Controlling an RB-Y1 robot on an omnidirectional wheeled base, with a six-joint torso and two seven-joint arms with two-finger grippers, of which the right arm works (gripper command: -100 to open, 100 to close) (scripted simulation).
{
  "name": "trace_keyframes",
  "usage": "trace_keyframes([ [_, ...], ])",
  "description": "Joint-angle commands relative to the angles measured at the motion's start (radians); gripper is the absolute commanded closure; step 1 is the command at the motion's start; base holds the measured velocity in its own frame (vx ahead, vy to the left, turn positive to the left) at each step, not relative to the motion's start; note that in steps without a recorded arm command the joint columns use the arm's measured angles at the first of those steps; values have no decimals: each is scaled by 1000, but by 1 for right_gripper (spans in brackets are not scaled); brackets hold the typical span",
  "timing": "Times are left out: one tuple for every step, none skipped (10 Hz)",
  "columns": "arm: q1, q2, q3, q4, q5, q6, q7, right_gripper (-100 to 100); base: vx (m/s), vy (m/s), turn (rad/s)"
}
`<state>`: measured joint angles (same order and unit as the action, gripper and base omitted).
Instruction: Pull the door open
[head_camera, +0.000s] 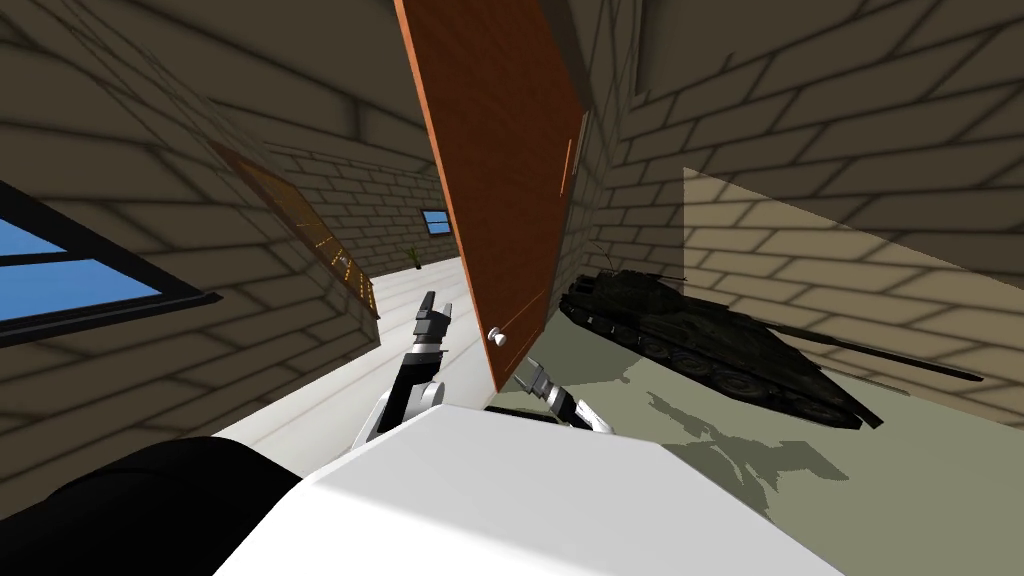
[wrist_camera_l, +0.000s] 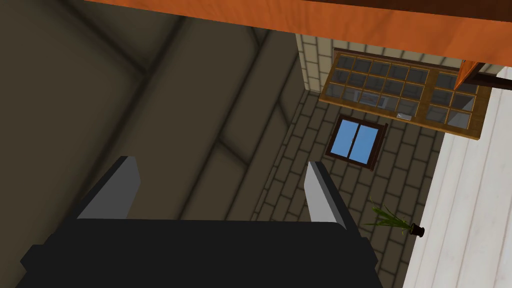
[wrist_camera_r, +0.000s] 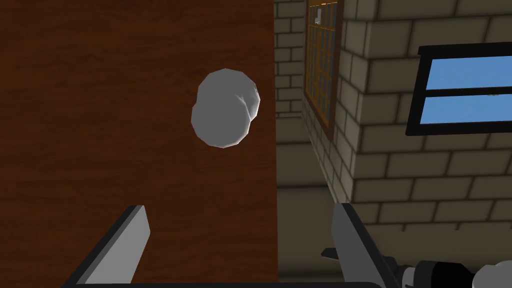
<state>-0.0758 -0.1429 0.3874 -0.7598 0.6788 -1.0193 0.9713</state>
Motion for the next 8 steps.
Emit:
trace_keyframes([
  [-1, -16, -7, 0, -22, 1, -3, -100, -201, 82, 166],
  [-4, -26, -14, 10, -39, -4, 1, -100, -170, 134, 171],
  [-6, -37, -22, 20, -58, -8, 5, -100, -147, 166, 186],
  [-6, -37, -22, 20, -58, -8, 5, -100, -86, 100, 59],
  [-6, -37, -22, 20, -58, -8, 5, -100, -18, 21, -15],
  [-11, -54, -34, 37, -89, -16, 10, -100, -21, 96, 241],
  [-14, -66, -42, 48, -110, -22, 14, -100, -54, 192, 298],
  [-17, -78, -51, 60, -131, -27, 19, -100, -12, 203, 257],
])
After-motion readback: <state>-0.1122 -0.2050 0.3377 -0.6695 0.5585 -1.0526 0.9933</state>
